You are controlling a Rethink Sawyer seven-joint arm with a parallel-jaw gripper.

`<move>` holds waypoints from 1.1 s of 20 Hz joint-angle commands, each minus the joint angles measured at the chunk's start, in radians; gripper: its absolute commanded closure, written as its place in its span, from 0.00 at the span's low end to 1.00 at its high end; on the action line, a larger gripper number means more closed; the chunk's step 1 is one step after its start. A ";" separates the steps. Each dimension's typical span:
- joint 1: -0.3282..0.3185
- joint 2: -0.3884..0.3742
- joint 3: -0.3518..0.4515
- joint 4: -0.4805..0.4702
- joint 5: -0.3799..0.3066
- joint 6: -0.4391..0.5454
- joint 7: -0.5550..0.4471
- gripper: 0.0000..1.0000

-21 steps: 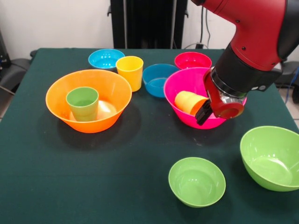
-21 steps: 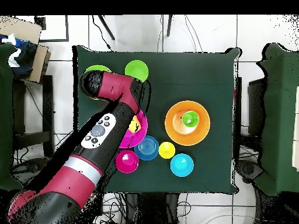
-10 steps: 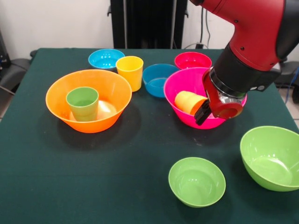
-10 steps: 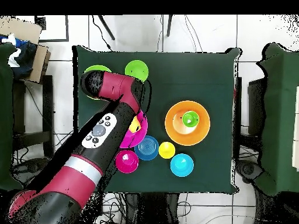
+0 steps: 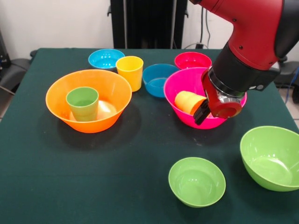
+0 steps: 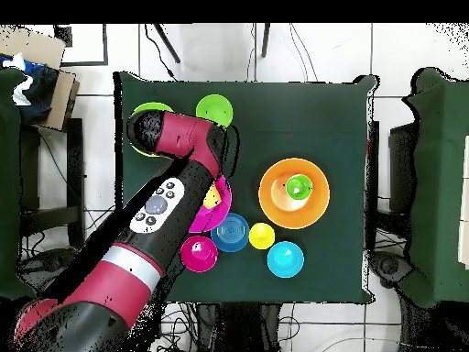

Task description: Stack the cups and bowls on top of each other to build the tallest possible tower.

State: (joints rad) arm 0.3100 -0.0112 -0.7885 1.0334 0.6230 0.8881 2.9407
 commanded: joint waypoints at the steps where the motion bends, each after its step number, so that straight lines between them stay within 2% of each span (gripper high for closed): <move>1: -0.031 -0.009 0.112 0.045 -0.054 0.014 0.053 0.00; 11: -0.031 -0.024 0.114 0.055 -0.062 0.019 0.037 0.00; 16: -0.005 -0.143 0.146 0.186 -0.064 0.046 -0.030 0.00; 19: -0.001 -0.226 0.158 0.263 -0.094 0.031 -0.122 0.00; 22: -0.006 -0.292 0.165 0.318 -0.118 0.024 -0.173 0.00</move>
State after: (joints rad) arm 0.3115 -0.1680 -0.7786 1.1865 0.5974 0.8884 2.9407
